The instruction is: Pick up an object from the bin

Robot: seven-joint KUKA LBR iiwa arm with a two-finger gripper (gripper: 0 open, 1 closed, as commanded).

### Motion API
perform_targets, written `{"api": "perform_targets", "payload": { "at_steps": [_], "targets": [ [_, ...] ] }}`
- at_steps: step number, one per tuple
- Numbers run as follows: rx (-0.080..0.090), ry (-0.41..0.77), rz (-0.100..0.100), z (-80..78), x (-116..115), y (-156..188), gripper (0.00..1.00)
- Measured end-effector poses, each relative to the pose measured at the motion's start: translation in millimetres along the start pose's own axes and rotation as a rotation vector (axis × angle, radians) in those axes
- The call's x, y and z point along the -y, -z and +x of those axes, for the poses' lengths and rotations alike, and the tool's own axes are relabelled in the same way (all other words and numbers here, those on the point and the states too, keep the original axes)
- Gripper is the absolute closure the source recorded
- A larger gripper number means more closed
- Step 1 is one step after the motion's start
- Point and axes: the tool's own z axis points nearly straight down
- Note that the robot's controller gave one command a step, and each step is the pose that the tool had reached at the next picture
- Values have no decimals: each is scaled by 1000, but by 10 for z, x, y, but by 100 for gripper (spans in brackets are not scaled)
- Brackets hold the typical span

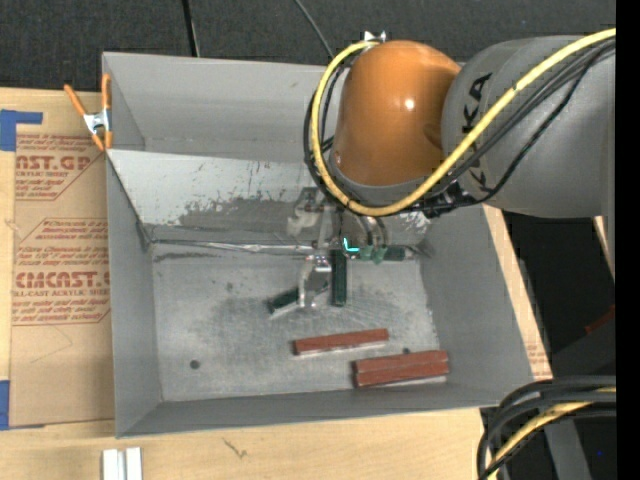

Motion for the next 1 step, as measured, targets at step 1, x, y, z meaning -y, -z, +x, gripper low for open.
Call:
{"api": "perform_targets", "payload": {
  "at_steps": [1],
  "targets": [
    [8, -1, -1, -15, 5, 48, 0]
  ]
}}
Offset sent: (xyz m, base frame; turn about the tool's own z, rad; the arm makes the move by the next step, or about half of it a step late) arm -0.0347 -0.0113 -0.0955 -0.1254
